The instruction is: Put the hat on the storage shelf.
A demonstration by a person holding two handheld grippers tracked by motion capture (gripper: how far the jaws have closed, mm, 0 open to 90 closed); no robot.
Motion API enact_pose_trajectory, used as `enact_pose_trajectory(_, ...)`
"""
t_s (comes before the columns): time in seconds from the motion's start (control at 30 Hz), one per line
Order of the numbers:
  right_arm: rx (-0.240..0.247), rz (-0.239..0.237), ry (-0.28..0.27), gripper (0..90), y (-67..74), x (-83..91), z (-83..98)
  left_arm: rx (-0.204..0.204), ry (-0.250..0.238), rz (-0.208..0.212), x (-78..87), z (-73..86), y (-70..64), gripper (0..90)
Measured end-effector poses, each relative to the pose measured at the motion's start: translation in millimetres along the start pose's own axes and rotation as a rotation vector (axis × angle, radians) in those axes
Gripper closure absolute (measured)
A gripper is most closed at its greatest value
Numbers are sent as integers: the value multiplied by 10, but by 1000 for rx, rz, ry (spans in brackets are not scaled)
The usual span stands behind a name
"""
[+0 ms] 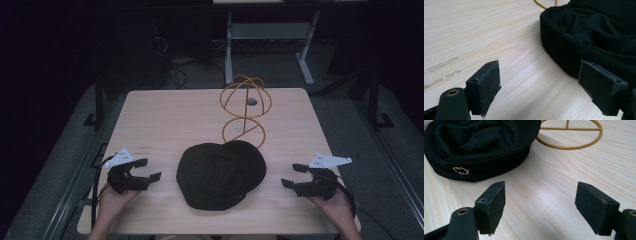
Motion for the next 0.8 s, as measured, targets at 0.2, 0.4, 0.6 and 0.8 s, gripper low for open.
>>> enact_pose_trajectory(0.2, 20, -7, 0, 223, 82, 3, -53, -4, -2, 3, 26, 11, 13, 172)
enact_pose_trajectory(0.4, 63, -15, -16, 217, 216, 55, -202, 3, -6, 0, 44, 21, 24, 172)
enact_pose_trajectory(0.6, 114, -22, -9, 211, 348, 46, -317, 2, -11, -3, 51, 14, 33, 172)
enact_pose_trajectory(0.8, 147, -43, -19, 205, 476, 39, -482, 10, -2, -1, 37, 29, 46, 172)
Point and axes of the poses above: each handheld gripper's, and its own axes: x roughly backward along the jaws, z roughly out of its underside, y roughly to its left, the point moved 7 cm from there along -x, roughly forward along the jaws, and after that the axes turned 9 degrees about y, right-handed, at the moved point
